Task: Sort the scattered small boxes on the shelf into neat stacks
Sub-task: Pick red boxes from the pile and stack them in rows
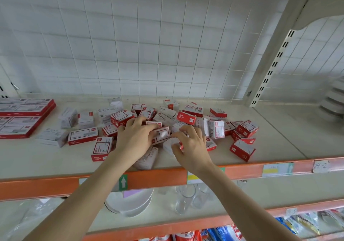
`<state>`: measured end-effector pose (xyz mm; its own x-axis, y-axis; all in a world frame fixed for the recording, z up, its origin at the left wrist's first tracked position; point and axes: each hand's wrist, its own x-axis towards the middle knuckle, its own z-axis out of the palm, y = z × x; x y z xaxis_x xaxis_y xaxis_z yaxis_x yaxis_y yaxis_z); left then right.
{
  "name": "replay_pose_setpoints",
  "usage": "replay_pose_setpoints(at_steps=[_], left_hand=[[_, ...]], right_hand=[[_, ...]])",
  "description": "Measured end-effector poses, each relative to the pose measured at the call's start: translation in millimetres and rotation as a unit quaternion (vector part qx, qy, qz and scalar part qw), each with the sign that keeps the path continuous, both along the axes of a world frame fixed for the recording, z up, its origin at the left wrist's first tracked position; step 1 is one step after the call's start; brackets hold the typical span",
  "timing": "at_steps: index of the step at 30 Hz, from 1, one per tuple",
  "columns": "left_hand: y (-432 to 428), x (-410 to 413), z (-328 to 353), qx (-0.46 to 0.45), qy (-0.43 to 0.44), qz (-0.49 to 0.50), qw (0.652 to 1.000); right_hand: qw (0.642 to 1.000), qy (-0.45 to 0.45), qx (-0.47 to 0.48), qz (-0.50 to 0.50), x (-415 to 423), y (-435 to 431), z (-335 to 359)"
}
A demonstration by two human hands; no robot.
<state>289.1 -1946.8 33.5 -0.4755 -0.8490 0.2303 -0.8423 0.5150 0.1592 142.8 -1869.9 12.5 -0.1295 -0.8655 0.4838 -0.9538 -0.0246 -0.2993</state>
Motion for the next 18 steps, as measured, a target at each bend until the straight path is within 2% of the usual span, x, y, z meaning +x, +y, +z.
replay_pose_setpoints(at_steps=[3,10,18], left_hand=[[-3,2,0,0.002,0.005,0.003,1.000],[-14,7,2,0.043,0.049,0.002,0.998],[-19,4,5,0.051,0.109,-0.007,0.993]], right_hand=[[1.000,-0.005,0.008,0.003,4,-5,8],[0.994,0.018,0.105,0.034,17,-25,20],[0.990,0.027,0.135,0.037,19,-37,25]])
